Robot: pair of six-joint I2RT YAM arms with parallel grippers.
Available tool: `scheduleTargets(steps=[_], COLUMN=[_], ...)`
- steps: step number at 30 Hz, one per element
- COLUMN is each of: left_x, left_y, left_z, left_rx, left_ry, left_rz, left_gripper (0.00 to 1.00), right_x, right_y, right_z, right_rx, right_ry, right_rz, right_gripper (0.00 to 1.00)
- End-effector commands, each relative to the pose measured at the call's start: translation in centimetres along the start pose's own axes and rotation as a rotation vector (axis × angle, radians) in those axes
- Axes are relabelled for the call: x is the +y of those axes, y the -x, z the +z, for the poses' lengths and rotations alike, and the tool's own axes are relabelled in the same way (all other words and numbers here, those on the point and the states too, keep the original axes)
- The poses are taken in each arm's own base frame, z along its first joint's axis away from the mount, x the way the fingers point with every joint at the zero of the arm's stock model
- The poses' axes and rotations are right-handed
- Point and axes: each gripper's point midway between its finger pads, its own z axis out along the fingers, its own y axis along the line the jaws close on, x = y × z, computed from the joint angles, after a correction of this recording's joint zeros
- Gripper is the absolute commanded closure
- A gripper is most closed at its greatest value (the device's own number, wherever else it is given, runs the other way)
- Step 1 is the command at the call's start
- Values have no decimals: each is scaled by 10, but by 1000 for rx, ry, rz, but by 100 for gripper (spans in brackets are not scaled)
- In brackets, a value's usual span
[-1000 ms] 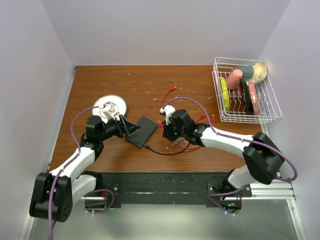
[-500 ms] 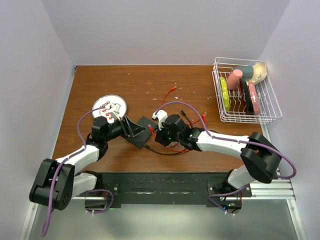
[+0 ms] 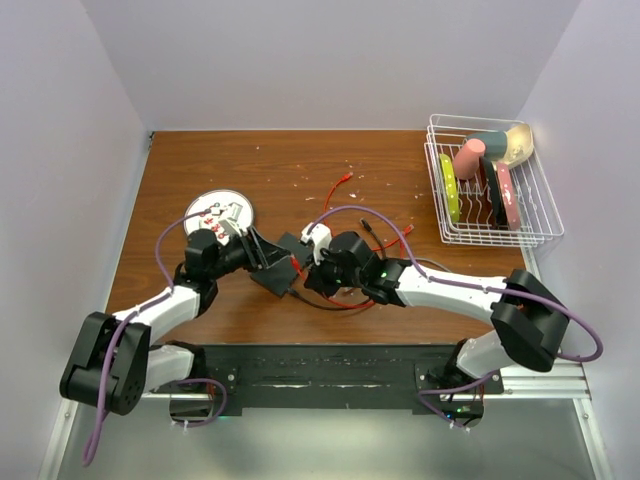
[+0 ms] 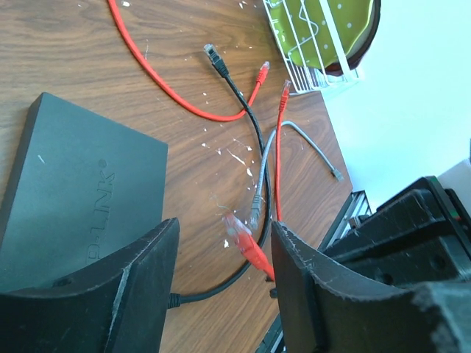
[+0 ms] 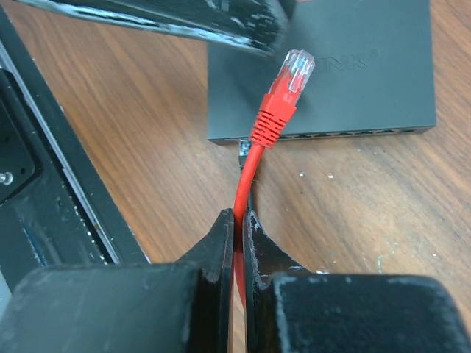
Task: Insert the plug into the switch port
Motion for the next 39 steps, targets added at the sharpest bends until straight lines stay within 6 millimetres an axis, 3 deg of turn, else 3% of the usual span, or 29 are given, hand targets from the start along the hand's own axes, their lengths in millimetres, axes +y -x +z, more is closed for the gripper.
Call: scheduleTargets(steps=[1,16,18,19,21,22,24,29,32,33,34,35,37,39], left_x=[-13,-18,-22,-25,-28,-31,-34,-42,-41,-42,-40,-41,-39,-36], left_y=[13,4,5,4,3,3,2,8,7,9,7,8,10,10], left_z=[9,21,22,22,22,22,21,12,8,9,9,8,8,9], left_rx=[-23,13,13,18,21,25,23,-30,-31,-32,-30,-34,-43,-35], left_ry=[-31,-57,-73,-86,-101,-110,-116,-116,-97,-96,-89,-89,-74,-56], left_rz=[21,3,2,7,11,13,13,23,22,25,23,23,19,20], left_gripper=[43,58,65,76,86,95,100,100,100,90,68,59,47,44], right_x=[18,31,32,33,30,28,23,21,23,23,25,24,25,25], right_y=[33,32,29,28,28,29,32,46,53,54,54,53,55,54], right_z=[-11,-13,-11,-11,-11,-11,-11,-16,-18,-18,-19,-19,-20,-22], right_rx=[-76,-55,-47,-45,-48,-53,-59,-103,-129,-130,-129,-125,-129,-132], right_ry=[53,90,89,88,73,59,29,-4,4,6,10,9,13,14], right_rz=[-35,-50,-49,-49,-43,-42,-31,-8,3,1,-2,-2,-5,-2], right_gripper=[100,100,100,100,100,100,100,94,100,100,100,100,100,100])
